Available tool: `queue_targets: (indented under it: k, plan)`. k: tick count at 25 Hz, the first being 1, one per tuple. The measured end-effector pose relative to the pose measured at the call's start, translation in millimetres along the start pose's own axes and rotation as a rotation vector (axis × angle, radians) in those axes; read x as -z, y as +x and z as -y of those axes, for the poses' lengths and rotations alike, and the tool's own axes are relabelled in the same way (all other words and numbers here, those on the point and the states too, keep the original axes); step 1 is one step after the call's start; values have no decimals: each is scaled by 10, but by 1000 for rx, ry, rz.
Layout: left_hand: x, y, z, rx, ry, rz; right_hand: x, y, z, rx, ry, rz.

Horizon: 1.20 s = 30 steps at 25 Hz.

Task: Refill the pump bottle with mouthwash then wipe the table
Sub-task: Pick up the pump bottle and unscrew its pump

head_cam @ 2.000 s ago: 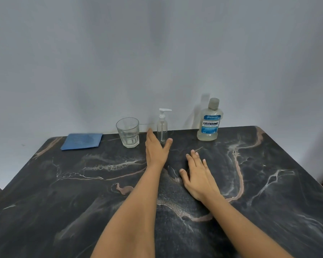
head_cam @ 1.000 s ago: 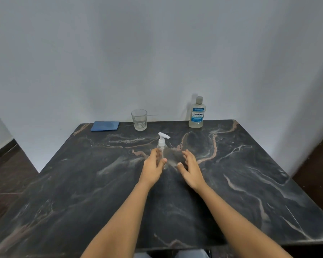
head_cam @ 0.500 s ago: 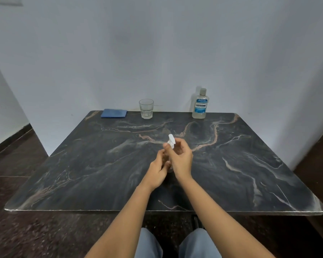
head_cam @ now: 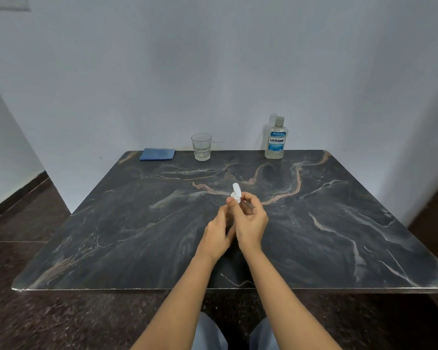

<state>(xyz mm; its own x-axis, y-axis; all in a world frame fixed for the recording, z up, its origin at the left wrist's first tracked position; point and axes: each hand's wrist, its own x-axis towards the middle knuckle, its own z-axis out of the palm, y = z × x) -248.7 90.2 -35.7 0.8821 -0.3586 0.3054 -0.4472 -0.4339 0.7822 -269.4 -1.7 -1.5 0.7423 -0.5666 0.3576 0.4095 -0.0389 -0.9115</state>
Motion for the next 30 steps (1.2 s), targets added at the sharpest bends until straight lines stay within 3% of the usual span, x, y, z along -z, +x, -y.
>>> queue_targets:
  k: [3,7,15,19,23,30]
  plan:
    - [6,6,8,-19,9,3,88,63,-32,73,-50,68]
    - [-7,7,6,-24,-4,16,223,207,-78,-89,44,147]
    - [-10,17,-1,-4,11,-4,161,217,-41,-40,-42,371]
    - [-12,28,0,7,-6,-7,194,301,-19,-143,8,325]
    - [-13,42,-5,26,-4,0,203,289,38,-111,4,418]
    - [-16,62,33,32,-37,15,48,672,622,-46,167,248]
